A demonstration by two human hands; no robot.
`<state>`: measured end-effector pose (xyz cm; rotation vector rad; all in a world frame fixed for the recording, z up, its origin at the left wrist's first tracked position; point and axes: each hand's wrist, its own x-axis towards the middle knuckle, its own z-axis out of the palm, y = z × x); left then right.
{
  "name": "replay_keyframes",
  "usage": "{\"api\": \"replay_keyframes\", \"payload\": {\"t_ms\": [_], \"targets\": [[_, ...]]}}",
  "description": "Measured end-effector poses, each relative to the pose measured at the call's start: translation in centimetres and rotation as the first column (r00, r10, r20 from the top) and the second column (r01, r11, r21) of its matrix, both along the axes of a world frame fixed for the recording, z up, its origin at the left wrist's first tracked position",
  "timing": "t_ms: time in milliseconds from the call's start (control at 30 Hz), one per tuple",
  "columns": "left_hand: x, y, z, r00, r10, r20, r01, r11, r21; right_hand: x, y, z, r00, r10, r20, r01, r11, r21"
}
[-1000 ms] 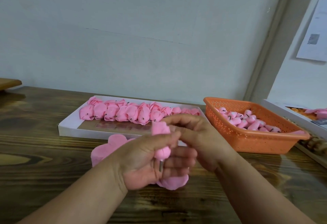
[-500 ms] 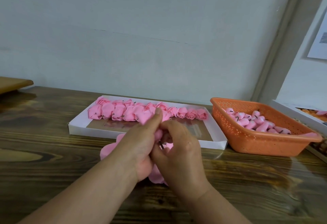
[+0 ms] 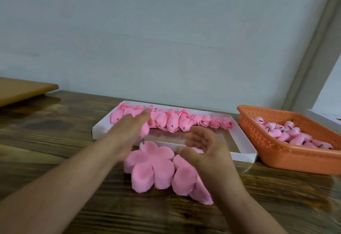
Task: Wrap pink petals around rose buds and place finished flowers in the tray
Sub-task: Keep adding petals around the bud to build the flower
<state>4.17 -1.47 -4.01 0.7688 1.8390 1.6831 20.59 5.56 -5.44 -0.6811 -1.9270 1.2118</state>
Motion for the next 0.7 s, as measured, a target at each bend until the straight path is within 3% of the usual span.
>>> {"api": "replay_keyframes", "payload": {"t_ms": [67,200,367,500,567,700], "targets": [[-3.8,0.0,0.6,0.982,0.12,-0.146,-0.133,0.987,-0.089,1.0,1.1,0.3,0.997,-0.074,-0.02,0.075,0.996,0.049],[-9.7,0.8,0.3,0.887,0.176,-0.426,-0.289,0.933,-0.217,2.2,2.6,0.4,0.989,-0.122,-0.079,0.128,0.989,0.075],[-13.4,2.0,-0.9,0.66,0.028,-0.751,-0.486,0.778,-0.398,3.6,4.1,0.2,0.987,-0.132,-0.087,0.142,0.983,0.117],[-13.5,2.6,-1.4,0.563,-0.19,-0.804,-0.56,0.628,-0.54,4.8,5.3,0.0,0.982,-0.165,-0.086,0.174,0.978,0.111],[-13.3,3.0,-1.4,0.556,-0.247,-0.793,-0.572,0.579,-0.581,5.4,5.8,0.1,0.979,-0.187,-0.077,0.195,0.974,0.114],[-13.3,3.7,-0.8,0.565,-0.275,-0.778,-0.558,0.567,-0.606,6.3,6.7,0.6,0.974,-0.204,-0.098,0.216,0.968,0.126]]}}
